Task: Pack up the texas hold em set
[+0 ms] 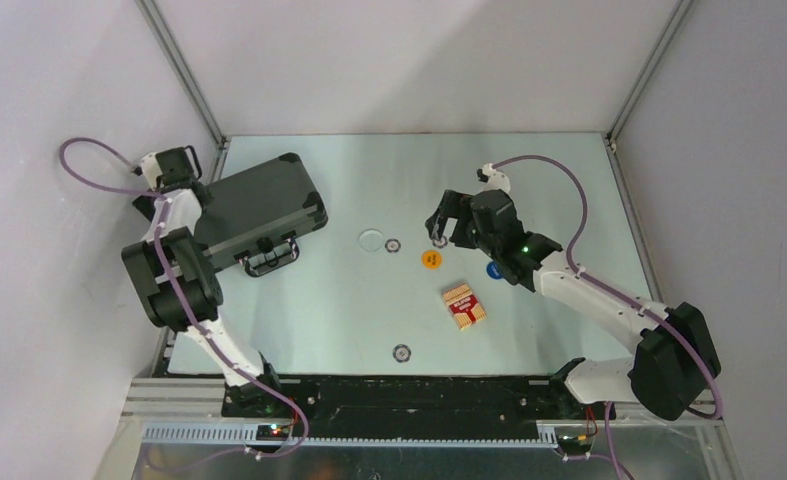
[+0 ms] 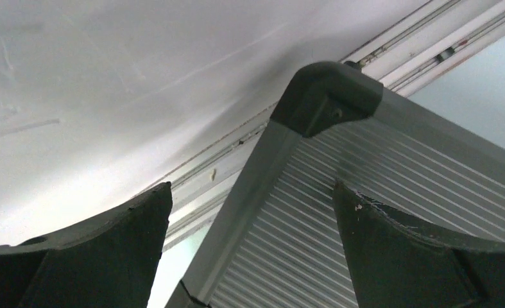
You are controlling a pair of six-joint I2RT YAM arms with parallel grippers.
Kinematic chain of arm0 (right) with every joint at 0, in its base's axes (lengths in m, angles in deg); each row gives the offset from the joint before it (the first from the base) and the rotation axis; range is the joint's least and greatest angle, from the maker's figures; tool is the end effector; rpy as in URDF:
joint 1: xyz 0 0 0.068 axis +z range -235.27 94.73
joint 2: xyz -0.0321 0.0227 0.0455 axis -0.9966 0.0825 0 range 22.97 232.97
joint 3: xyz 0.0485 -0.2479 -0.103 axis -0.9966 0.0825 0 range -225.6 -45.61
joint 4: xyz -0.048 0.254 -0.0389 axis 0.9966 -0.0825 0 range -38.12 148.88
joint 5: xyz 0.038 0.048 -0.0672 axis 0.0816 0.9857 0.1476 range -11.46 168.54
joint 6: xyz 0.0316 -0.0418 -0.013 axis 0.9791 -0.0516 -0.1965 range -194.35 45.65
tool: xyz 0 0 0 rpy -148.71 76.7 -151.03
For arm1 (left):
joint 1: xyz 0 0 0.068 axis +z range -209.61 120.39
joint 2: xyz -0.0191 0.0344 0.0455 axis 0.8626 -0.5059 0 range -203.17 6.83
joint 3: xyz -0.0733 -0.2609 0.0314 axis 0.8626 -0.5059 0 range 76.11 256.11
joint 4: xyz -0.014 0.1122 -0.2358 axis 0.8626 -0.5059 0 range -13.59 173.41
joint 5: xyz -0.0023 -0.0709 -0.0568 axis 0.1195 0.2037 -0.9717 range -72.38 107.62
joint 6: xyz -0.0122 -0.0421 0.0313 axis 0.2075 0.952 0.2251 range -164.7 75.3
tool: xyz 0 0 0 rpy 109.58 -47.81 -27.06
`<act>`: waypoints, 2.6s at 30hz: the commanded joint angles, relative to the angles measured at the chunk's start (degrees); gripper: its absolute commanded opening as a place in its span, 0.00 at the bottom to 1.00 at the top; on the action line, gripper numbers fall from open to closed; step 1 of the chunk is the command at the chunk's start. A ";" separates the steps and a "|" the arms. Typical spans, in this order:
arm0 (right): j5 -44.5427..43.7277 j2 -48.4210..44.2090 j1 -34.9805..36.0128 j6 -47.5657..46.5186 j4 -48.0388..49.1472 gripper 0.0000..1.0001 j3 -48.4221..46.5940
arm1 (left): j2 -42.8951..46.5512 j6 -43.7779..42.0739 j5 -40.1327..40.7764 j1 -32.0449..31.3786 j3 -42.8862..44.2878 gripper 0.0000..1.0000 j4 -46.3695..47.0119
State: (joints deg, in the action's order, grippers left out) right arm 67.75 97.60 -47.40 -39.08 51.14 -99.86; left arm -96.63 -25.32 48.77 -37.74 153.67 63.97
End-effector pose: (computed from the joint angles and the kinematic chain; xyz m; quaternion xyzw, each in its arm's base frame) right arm 0.2383 0.1768 0.2876 0.0289 0.8548 0.2402 0.4592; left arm 0.3658 0.1667 0.2430 -0.4094 0.7979 0.2563 0.3606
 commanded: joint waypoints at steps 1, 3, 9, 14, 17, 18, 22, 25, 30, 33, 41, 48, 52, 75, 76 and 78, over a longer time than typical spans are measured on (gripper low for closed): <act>0.83 0.33 0.01 -0.47 3.29 0.99 -0.10 | 0.41 0.93 -10.45 1.75 -0.91 1.00 1.14; 0.93 0.19 -0.03 -0.44 3.35 0.99 -0.07 | -0.15 0.25 -13.64 1.86 -1.08 1.00 1.09; 0.85 -0.19 0.07 -0.37 3.08 0.99 -0.07 | -2.25 -0.15 -23.83 1.84 -0.36 1.00 -0.01; 1.09 -0.29 0.06 -0.31 3.38 0.99 -0.07 | -3.78 0.59 -28.74 1.86 0.40 1.00 -2.63; 1.35 -0.44 0.11 -0.08 3.39 0.99 -0.09 | -4.47 1.06 -31.26 1.76 0.84 1.00 -3.55; 1.28 -0.53 0.15 -0.06 3.21 0.99 -0.13 | -4.80 1.05 -32.92 1.79 0.99 0.99 -3.65; 0.94 -0.80 0.29 -0.05 2.92 0.99 -0.12 | -6.61 -0.52 -36.81 0.60 2.81 0.95 -5.30; 0.85 -0.81 0.29 0.01 3.02 0.99 -0.08 | -7.99 -2.19 -38.21 -0.99 5.77 0.93 -8.29; 1.20 -0.58 0.44 0.60 3.75 0.99 -0.12 | -8.66 -4.17 -38.22 -4.15 7.32 0.91 -10.53; 1.34 -0.47 0.66 0.95 4.17 0.99 -0.14 | -9.32 -4.48 -38.65 -5.51 8.11 0.90 -11.24; 0.92 -0.64 1.22 1.13 4.30 0.99 -0.10 | -9.29 -4.80 -37.65 -7.62 8.10 0.93 -11.35; 0.90 -0.41 1.29 1.01 4.20 0.99 -0.08 | -2.83 -4.39 -21.24 -6.89 7.66 0.99 -11.37; 1.09 -0.03 1.20 0.58 4.08 0.99 -0.13 | -1.50 -1.30 -14.38 -3.23 7.78 1.00 -11.35; 2.39 0.89 0.45 0.54 4.64 0.99 -0.10 | -3.11 0.95 -14.21 4.84 6.54 1.00 -12.87; 2.60 1.09 0.41 0.61 4.70 0.99 -0.11 | -2.65 0.90 -15.38 4.89 6.42 1.00 -12.19; 2.98 1.41 0.45 0.78 4.86 0.99 -0.14 | -1.15 0.90 -18.75 4.69 5.19 1.00 -9.65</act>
State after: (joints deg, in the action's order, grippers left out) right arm 70.07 98.46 -46.77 -38.38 53.65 -99.82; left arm -99.98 -22.81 28.21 -35.23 161.91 56.29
